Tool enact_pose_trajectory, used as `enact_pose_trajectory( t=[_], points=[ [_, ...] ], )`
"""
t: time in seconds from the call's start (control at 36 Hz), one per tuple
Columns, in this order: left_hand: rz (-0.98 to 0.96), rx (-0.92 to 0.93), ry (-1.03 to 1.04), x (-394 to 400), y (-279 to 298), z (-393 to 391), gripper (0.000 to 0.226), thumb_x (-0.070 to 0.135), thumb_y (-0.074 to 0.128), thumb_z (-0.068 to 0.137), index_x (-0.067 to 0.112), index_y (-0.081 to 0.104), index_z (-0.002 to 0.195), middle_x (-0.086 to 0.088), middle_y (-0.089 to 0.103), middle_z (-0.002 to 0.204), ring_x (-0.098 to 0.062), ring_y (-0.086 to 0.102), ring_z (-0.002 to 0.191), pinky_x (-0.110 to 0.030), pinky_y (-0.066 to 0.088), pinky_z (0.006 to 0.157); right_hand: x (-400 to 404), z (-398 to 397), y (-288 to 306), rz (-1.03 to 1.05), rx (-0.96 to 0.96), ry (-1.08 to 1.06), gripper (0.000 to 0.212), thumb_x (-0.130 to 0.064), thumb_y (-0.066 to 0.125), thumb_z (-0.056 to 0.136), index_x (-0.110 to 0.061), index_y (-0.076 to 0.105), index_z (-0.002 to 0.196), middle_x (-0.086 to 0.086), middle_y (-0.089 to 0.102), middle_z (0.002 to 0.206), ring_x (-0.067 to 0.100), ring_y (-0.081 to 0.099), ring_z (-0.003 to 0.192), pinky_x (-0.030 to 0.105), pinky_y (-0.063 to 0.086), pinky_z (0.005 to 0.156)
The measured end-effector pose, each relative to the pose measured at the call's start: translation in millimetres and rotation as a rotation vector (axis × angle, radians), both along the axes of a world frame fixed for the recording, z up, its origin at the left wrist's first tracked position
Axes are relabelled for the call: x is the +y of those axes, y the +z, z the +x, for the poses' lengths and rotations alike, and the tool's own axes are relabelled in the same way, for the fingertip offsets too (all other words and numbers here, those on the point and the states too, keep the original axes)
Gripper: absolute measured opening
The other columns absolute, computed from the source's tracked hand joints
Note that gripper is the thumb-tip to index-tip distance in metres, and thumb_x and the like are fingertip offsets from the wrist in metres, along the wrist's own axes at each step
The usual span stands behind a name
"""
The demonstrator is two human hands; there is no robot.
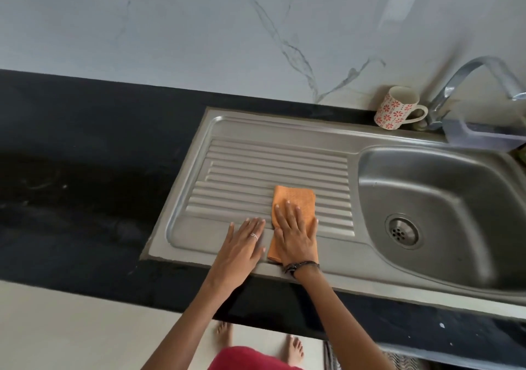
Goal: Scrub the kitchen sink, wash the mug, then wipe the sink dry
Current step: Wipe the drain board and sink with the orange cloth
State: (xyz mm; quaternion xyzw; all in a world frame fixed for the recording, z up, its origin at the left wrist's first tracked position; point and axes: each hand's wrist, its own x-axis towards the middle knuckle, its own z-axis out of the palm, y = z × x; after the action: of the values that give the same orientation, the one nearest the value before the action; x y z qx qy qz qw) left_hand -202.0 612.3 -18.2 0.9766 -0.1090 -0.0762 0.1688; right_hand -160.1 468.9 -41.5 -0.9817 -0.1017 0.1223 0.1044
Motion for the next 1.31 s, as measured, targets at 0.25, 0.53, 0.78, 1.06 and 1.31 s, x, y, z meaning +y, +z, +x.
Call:
enact_pose_trajectory(
  t=[0.25,0.53,0.78,1.06,1.31],
  points=[
    [-0.06,0.027,0.158,71.5,6.8,-3.7,0.068,0.034,0.04,0.098,0.019,-0.003,0.149,0.002,0.008,0.158,-0.007,0.001,0.145,-0.025,-0.012,0.111,100.9,19.9,9.9,0.039,0.008,0.16,0.082,-0.047,-0.019,0.072,-0.028,-0.001,0.15,-0.008,-0.006,0.158,0.017,-0.006,0.146,0.055,-0.007,0.114],
    [-0.018,-0.019,0.224,141.9,-1.1,-11.5,0.075,0.054,0.025,0.088,0.02,-0.009,0.146,0.005,-0.017,0.152,-0.01,-0.023,0.139,-0.032,-0.015,0.112,167.3,37.7,4.1,-0.053,-0.053,0.371,0.053,-0.042,0.03,0.084,-0.027,0.06,0.125,-0.011,0.058,0.13,0.014,0.057,0.12,0.052,0.045,0.094],
    [-0.125,0.038,0.272,154.0,2.4,-25.1,0.082,0.031,0.05,0.094,0.023,-0.018,0.139,0.009,-0.026,0.147,-0.008,-0.026,0.136,-0.023,-0.02,0.107,173.4,15.1,-5.1,0.005,-0.116,0.468,0.051,-0.036,0.03,0.086,-0.026,0.06,0.125,-0.01,0.059,0.129,0.011,0.054,0.122,0.05,0.043,0.101],
    [-0.162,0.051,0.31,117.0,2.2,-35.0,0.081,0.056,0.01,0.071,0.023,-0.02,0.138,0.01,-0.024,0.147,-0.006,-0.026,0.135,-0.022,-0.022,0.107,129.7,-3.0,2.4,0.295,0.029,0.708,0.068,-0.04,0.004,0.085,-0.026,0.044,0.139,-0.009,0.032,0.151,0.009,0.015,0.145,0.033,-0.015,0.114],
    [-0.173,0.035,0.263,54.9,14.0,-43.8,0.079,0.027,0.038,0.092,0.025,-0.026,0.137,0.013,-0.03,0.146,-0.003,-0.032,0.133,-0.02,-0.023,0.106,46.9,-7.8,-3.7,0.422,0.109,0.624,0.045,-0.017,0.031,0.099,-0.03,0.037,0.142,-0.015,0.029,0.151,0.003,0.013,0.143,0.026,-0.015,0.113]
  ],
)
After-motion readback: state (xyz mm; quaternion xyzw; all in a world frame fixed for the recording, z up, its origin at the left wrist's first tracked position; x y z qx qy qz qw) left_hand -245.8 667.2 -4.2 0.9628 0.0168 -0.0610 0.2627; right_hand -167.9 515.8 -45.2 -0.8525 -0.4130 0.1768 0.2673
